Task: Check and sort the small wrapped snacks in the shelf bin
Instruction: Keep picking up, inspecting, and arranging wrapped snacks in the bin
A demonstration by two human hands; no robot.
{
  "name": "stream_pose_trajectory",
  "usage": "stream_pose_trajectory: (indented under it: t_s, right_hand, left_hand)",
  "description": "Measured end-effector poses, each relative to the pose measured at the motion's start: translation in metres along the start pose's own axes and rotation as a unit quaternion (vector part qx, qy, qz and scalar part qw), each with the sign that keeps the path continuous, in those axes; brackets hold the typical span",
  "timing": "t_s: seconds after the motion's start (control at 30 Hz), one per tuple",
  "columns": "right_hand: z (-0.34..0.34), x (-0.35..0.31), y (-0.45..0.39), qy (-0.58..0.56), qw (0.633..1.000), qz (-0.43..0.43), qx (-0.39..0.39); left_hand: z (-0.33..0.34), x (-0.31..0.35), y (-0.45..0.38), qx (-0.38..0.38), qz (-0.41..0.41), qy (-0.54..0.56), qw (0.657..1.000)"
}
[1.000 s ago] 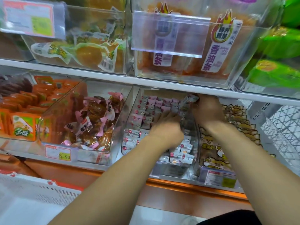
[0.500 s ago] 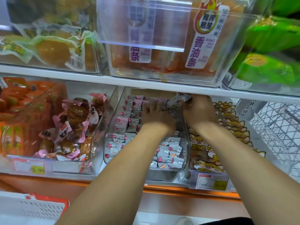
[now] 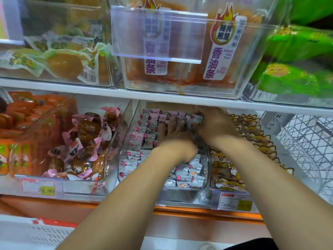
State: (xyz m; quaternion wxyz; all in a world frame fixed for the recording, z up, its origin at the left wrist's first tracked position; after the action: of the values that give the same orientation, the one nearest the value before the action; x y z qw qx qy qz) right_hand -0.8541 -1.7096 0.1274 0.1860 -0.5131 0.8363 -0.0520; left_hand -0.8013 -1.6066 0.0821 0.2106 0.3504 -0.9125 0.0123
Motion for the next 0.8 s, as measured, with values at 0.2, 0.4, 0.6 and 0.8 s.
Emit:
stream_pose_trajectory:
  t_s: [0.2, 0.4, 0.6, 0.8]
  right_hand:
    - [0.011, -0.012, -0.016, 0.159, 0.987, -0.012, 0.037]
    - [0.03, -0.024, -0.027, 0.247, 0.969, 0.0, -0.013]
    - [0.028, -0.026, -0.03, 0.243, 0.97, -0.004, -0.008]
    - [0.023, -0.033, -0.032, 0.138, 0.987, -0.084, 0.018]
  left_hand:
    - [0.007, 0.005, 0.027, 0.077, 0.043, -0.022, 0.996]
    - [0.014, -0.008, 0.05, 0.038, 0.02, -0.046, 0.998]
    - [0.017, -0.014, 0.055, 0.027, 0.008, -0.033, 0.999]
    - [0.02, -0.014, 0.053, 0.042, 0.006, -0.019, 0.999]
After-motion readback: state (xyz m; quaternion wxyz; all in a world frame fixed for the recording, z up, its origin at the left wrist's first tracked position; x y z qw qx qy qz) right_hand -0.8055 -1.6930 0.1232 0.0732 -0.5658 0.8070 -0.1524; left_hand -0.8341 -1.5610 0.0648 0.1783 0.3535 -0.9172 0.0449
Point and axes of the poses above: each hand's wrist, its own y-axis away from the middle knuckle, its own z-axis out of the palm, x = y × z, the point moved 3 cm from there along -y, towards the middle knuckle, and after that the axes turned 5 degrees about y, right-handed, at the moved point
